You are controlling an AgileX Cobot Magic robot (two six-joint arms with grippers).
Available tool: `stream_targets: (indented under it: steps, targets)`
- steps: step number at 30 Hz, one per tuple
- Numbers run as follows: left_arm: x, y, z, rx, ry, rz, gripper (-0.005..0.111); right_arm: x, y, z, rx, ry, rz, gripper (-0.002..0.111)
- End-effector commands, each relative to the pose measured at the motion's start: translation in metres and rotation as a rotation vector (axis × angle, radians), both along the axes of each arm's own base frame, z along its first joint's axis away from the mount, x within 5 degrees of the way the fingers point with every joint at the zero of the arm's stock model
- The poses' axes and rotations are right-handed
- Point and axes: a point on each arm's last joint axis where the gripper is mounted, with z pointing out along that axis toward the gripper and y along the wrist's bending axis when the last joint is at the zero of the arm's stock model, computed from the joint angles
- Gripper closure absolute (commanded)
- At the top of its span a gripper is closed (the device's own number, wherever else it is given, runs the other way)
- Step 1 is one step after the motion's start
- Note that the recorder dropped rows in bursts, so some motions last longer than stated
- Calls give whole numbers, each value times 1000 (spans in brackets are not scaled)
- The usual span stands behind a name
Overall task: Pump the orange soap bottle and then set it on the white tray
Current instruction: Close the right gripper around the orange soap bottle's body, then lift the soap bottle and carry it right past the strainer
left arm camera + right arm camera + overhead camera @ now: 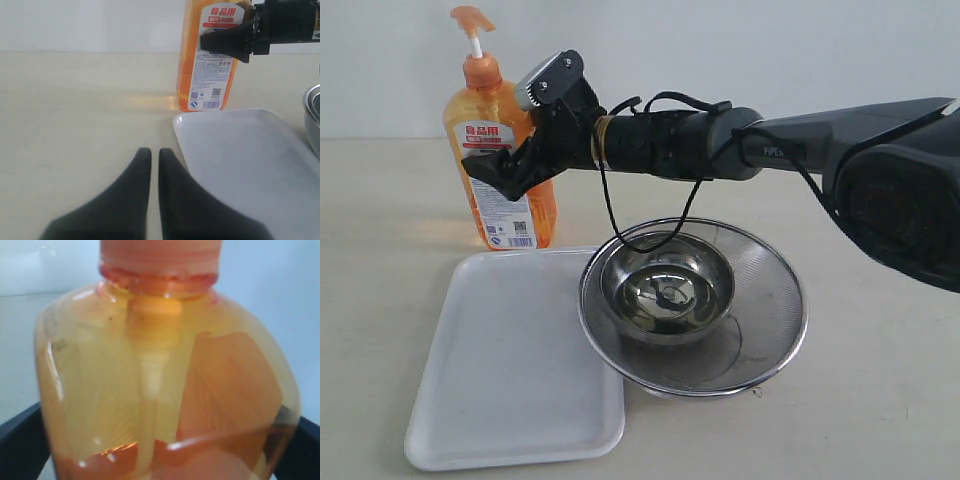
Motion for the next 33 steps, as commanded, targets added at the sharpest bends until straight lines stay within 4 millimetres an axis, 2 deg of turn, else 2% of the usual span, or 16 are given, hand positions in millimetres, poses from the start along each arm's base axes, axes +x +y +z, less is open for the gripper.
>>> stream_targets:
  steps: [1, 5, 8, 11, 17, 18, 25, 29, 33]
  targets:
    - [0, 0, 1, -1, -8, -6, 102, 0, 1, 5, 12, 13, -13, 3]
    - [0, 0, 1, -1, -8, -6, 102, 0, 1, 5, 25, 28, -6, 5]
    - [0, 0, 1, -1, -8, -6, 102, -1, 1, 6, 30, 28, 1, 16]
    - [0, 0, 1, -1, -8, -6, 102, -2, 2, 6, 37, 27, 11, 37]
    - [0, 0, 1, -1, -8, -6, 102, -4, 2, 7, 37, 16, 35, 94]
    - [0, 0, 1, -1, -8, -6, 102, -4, 3, 7, 38, 16, 37, 109]
    - [0, 0, 1, -1, -8, -6, 102, -4, 2, 7, 17, 3, 36, 108]
    - [0, 0, 1, -1, -8, -6, 102, -8, 2, 31, 37, -43, 68, 108]
    - [0, 0, 1, -1, -8, -6, 102, -17, 0, 69, 119, -69, 107, 108]
